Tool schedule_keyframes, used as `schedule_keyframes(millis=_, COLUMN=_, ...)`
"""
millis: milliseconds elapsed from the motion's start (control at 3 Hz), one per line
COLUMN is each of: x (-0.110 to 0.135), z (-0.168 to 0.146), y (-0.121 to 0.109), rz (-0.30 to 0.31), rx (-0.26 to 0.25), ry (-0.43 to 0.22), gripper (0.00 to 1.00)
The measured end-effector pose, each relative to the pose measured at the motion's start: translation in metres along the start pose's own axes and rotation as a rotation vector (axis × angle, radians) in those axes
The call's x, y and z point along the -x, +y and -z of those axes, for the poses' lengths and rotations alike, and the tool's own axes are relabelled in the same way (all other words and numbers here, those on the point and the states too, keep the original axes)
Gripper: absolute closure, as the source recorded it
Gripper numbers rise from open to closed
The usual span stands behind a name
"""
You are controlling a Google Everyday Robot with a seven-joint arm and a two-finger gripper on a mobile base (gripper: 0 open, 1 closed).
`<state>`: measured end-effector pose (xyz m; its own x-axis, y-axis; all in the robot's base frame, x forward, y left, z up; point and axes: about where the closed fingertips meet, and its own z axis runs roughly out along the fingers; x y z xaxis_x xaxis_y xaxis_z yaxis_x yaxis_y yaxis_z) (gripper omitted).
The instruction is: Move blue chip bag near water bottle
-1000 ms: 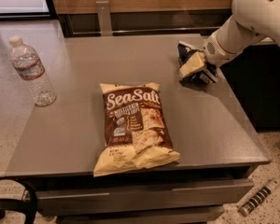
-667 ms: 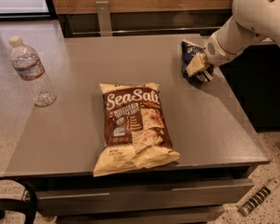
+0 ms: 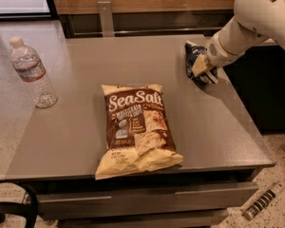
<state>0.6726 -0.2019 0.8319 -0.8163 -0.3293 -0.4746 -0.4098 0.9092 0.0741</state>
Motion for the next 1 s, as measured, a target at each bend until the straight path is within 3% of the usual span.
schedule_keyframes(millis=1000, x=0.0008, z=0.0034, y=0.0000, rz=0.003, rx=-0.001, ry=-0.004, gripper=1.00)
